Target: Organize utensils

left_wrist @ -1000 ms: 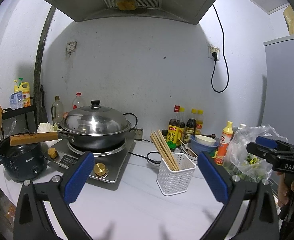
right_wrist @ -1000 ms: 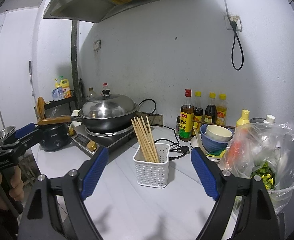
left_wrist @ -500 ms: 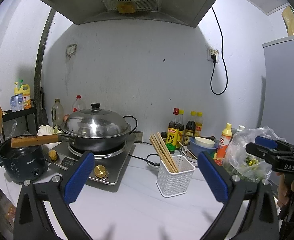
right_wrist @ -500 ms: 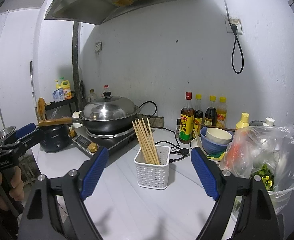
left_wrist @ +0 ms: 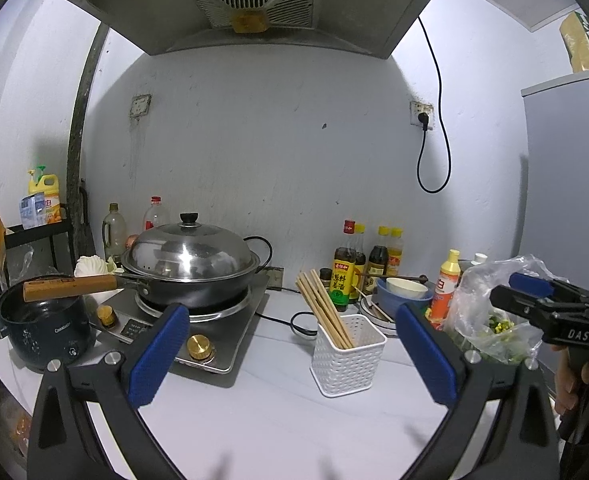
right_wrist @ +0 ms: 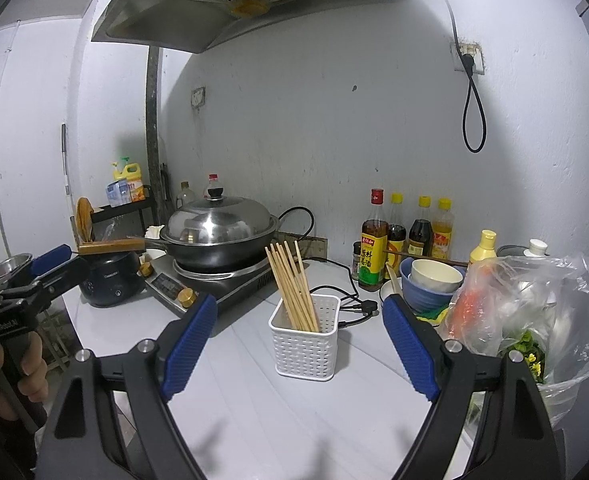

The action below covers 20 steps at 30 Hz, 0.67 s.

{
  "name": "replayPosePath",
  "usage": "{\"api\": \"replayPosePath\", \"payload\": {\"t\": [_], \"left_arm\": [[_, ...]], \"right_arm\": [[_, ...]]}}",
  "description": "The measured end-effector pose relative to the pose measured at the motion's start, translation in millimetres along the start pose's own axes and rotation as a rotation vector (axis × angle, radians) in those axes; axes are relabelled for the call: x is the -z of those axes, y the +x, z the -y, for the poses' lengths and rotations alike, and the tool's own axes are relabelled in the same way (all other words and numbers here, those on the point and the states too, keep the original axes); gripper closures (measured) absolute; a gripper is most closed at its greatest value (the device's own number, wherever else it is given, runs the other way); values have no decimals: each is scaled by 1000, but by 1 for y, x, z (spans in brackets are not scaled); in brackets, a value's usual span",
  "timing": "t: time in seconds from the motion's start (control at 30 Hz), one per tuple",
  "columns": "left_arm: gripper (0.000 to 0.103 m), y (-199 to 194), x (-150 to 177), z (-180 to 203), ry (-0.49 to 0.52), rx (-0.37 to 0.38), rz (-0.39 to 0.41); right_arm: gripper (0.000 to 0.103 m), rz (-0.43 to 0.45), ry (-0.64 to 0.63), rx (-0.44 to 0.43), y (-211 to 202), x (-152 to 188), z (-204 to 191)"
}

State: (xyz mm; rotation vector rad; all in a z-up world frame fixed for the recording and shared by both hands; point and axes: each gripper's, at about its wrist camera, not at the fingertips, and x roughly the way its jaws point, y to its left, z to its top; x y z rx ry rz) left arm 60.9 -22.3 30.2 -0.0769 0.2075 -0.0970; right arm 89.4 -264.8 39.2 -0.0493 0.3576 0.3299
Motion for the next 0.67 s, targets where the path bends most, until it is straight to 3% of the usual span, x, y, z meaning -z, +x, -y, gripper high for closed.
{"api": "replayPosePath", "payload": {"t": [0.67], "left_arm": [[0, 2, 0, 1, 19, -3, 8]], "right_arm": [[19, 0, -5, -7, 3, -2, 4]]}}
